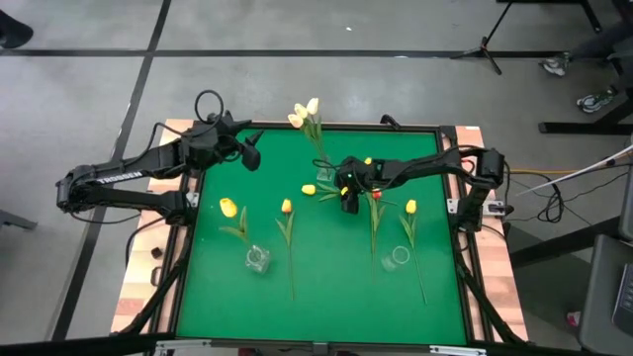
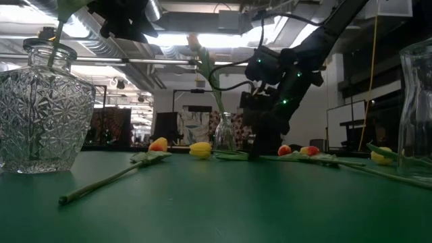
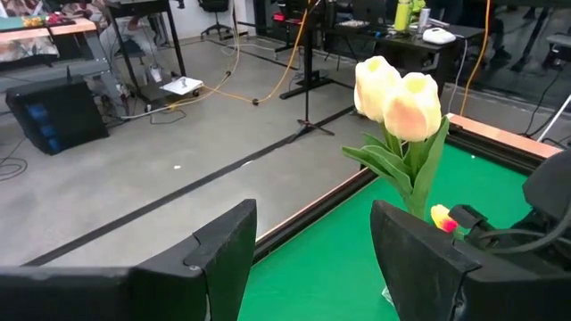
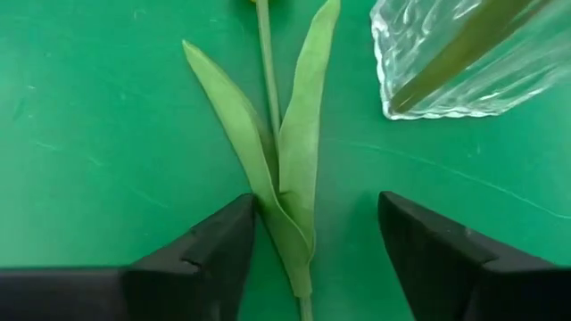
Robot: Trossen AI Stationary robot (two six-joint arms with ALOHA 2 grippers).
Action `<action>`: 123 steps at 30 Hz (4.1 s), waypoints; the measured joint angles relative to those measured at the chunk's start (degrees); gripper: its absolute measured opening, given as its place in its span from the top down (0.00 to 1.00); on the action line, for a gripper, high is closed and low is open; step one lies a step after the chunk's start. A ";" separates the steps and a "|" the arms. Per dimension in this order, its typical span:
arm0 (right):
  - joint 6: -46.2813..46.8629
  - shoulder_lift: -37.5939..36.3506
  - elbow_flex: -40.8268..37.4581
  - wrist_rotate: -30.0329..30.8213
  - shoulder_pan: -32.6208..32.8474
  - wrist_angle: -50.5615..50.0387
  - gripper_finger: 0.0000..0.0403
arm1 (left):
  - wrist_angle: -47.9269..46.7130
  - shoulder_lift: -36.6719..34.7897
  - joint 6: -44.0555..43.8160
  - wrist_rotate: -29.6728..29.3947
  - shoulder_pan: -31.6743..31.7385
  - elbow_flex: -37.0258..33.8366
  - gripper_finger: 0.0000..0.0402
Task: Sort flowers into vase by color
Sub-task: Put the left yellow tulip into the bottom left transparent vase
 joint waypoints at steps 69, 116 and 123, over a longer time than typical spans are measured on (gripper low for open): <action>-11.60 -0.32 47.61 -13.59 -0.02 4.54 0.97 | 16.21 -14.41 1.54 8.45 -0.06 -0.02 0.46; -6.90 0.20 47.06 -23.46 3.04 15.89 0.97 | 30.37 5.75 7.43 42.48 -0.12 -0.02 0.46; -6.88 0.20 47.06 -23.48 3.04 14.88 0.97 | 31.61 5.67 7.43 42.48 -0.12 -0.02 0.46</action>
